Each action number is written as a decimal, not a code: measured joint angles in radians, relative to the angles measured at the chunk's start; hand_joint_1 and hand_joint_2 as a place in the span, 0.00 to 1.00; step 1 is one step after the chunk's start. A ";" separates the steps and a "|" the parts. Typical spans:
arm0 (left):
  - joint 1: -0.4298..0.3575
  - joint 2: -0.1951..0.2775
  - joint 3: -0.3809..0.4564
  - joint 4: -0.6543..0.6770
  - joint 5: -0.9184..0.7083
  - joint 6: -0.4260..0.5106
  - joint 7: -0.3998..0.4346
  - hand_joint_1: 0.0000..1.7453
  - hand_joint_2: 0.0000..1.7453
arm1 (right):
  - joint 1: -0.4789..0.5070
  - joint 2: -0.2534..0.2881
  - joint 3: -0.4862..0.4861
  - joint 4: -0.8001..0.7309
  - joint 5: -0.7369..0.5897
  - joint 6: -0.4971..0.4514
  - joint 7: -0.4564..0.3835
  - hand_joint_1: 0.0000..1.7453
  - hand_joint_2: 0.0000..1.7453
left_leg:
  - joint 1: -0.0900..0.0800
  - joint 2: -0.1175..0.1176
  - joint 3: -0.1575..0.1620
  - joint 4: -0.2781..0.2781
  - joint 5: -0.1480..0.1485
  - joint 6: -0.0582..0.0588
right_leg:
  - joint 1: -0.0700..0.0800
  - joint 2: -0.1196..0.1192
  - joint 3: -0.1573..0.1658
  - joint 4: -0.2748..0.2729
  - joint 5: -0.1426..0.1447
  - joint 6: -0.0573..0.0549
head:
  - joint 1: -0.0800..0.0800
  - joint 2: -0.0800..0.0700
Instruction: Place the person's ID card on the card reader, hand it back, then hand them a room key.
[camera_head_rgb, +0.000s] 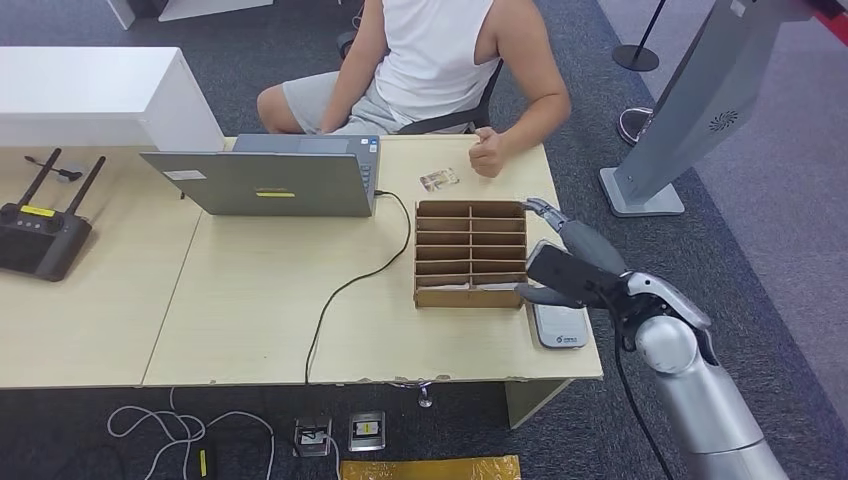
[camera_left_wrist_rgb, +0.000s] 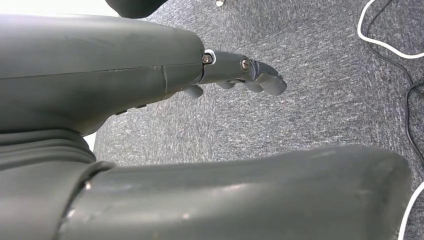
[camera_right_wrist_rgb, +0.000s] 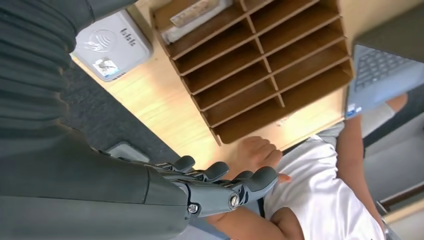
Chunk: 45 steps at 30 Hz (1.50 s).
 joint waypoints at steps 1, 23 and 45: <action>0.000 0.000 0.000 0.000 0.000 0.000 0.000 0.00 0.00 | 0.007 -0.001 0.001 -0.008 0.019 0.003 0.002 0.00 1.00 | 0.000 0.000 0.000 0.000 0.000 0.000 | 0.000 0.000 0.000 0.000 0.000 0.000 | 0.000 0.000; -0.004 -0.019 0.000 0.000 -0.033 0.006 0.000 0.00 0.00 | 0.131 0.014 0.158 -0.099 0.820 -0.160 0.075 0.00 1.00 | 0.000 0.000 -0.001 0.000 0.000 0.000 | 0.000 0.000 0.000 0.000 0.000 0.000 | 0.000 0.000; -0.007 -0.023 0.000 0.000 -0.038 0.005 0.000 0.00 0.00 | 0.150 0.131 0.185 -0.002 0.829 -0.258 0.087 0.00 1.00 | 0.000 0.000 -0.001 0.000 0.000 0.000 | 0.000 0.000 0.000 0.000 0.000 0.000 | 0.000 0.000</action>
